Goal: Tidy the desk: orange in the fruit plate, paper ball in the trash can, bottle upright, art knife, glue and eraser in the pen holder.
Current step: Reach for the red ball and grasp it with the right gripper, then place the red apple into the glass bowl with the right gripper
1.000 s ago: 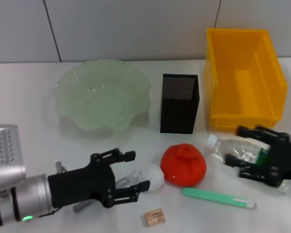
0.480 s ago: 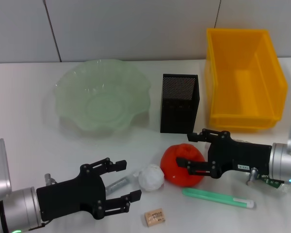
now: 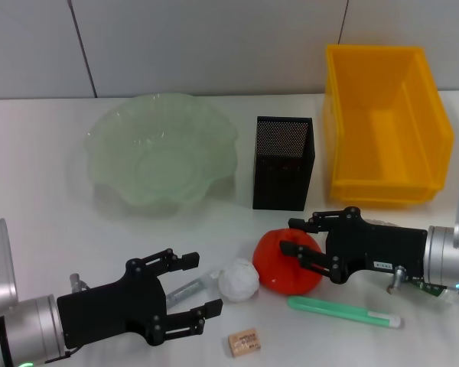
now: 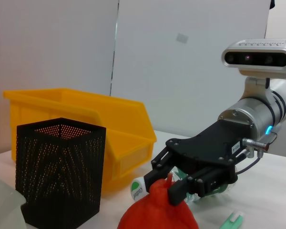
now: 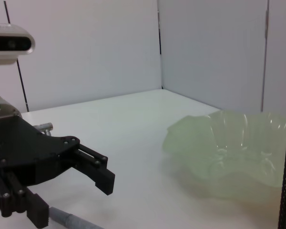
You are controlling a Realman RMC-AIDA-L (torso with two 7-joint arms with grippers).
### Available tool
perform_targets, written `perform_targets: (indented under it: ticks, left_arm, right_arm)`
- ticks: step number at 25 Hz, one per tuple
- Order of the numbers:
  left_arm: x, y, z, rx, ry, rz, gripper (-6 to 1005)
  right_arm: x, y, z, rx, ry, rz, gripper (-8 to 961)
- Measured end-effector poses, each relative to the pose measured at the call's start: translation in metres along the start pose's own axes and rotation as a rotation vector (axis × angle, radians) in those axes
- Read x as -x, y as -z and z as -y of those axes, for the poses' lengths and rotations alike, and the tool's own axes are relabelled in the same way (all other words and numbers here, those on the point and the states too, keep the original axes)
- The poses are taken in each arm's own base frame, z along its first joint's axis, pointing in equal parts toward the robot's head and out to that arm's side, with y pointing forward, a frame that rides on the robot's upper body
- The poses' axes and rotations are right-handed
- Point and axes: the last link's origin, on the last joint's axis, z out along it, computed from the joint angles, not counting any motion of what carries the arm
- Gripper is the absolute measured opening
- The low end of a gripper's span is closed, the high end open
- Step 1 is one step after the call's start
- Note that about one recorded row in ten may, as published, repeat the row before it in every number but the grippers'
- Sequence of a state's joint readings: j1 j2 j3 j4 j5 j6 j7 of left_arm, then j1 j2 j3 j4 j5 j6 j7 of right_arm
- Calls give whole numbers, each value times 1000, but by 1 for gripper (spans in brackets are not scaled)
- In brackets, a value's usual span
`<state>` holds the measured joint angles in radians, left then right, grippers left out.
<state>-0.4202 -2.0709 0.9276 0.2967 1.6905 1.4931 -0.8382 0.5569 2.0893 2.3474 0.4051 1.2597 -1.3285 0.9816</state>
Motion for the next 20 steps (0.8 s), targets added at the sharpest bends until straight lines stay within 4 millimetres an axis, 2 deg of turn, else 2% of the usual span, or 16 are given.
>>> perform_targets:
  ticks: [2, 7, 16, 20]
  left_arm:
    - [0, 0, 0, 0, 0, 0, 799]
    - [0, 0, 0, 0, -1, -2, 799]
    - [1, -1, -1, 0, 2, -1, 799]
    - [1, -1, -1, 0, 2, -1, 799]
  right_arm:
    - [0, 1, -1, 2, 8, 7, 587]
    - [1, 1, -1, 5, 10, 9, 333]
    - [3, 2, -2, 14, 15, 23, 148]
    - [11, 8, -3, 27, 18, 76, 147]
